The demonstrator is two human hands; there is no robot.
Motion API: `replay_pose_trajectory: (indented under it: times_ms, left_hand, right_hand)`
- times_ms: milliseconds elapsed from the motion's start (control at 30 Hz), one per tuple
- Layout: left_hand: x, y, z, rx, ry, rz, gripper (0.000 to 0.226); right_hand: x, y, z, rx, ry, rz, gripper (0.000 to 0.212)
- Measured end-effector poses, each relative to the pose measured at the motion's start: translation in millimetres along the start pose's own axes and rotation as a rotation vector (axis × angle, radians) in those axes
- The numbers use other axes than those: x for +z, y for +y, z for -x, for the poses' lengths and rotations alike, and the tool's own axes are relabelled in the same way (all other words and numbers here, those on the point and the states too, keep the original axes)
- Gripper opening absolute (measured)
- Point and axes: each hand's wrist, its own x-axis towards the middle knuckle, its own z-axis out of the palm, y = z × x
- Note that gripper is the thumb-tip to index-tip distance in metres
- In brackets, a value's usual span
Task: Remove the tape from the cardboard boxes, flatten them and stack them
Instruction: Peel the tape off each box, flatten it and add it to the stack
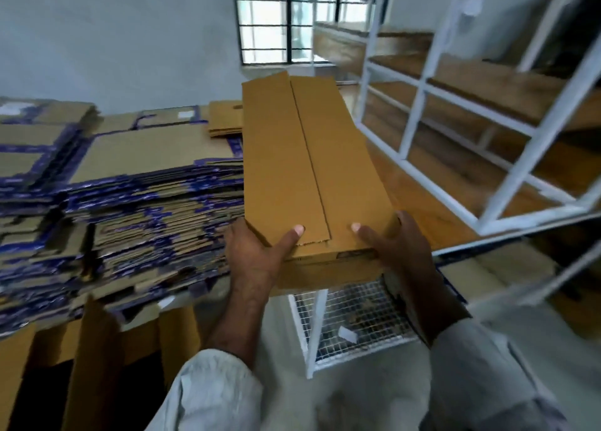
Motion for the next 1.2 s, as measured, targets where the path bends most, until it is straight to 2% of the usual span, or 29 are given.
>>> replay_pose_trajectory:
  times_ms: [100,267,433,567,633,667,767,967,1033,1100,1200]
  left_hand:
    - [24.4,19.2,-5.3,-0.014,-0.055,-0.038,0.103]
    - [73.3,44.3,-12.1,-0.001,-0.055,-0.068,0.121]
    - [146.3,78.4,-6.3,-0.034,-0.021,-0.058,0.105]
    - [205.2,102.3,3.3,-0.097,0.01,-0.034,0.113]
    - [224.5,106.2,3.6,-0.138,0.005,0.011,0.114]
    - [231.2,107.1,4.4,-0.155,-0.007,0.05,0.112]
    - [242.4,105.5,3.9,-0.189,-0.006,0.084,0.085]
    - [253.6,99.6,-8.3,-0.14,0.028,-0.102,0.092]
    - [258.5,98.4,-14.6,-0.021,0.054,-0.256,0.076]
    - [263.8,99.7,-20.3,0.085,0.033,-0.437,0.056]
    - [267.0,97.9,-28.8,0.085,-0.027,-0.532,0.049]
  right_hand:
    - [-27.2,4.5,-16.8,-0.006,0.018,0.009,0.076]
    - [-61.2,26.4,-57.4,0.02,-0.037,-0.109,0.068]
    - [-107.4,55.6,-121.1,0.036,-0.127,-0.22,0.066]
    - [-144.4,82.0,-174.6,0.039,-0.188,-0.217,0.094]
    - [-153.9,93.7,-194.3,0.029,-0.204,-0.206,0.099]
    - [-155.3,99.0,-201.3,0.026,-0.217,-0.194,0.1]
    - [-150.6,112.2,-214.4,0.049,-0.28,-0.173,0.1]
    - [-136.0,122.1,-230.3,-0.11,-0.327,-0.041,0.093]
    - [-130.5,118.1,-237.4,-0.147,-0.345,0.026,0.089]
    - [-122.7,117.7,-249.3,-0.147,-0.361,0.068,0.094]
    - [-113.5,116.2,-261.1,-0.139,-0.37,0.097,0.101]
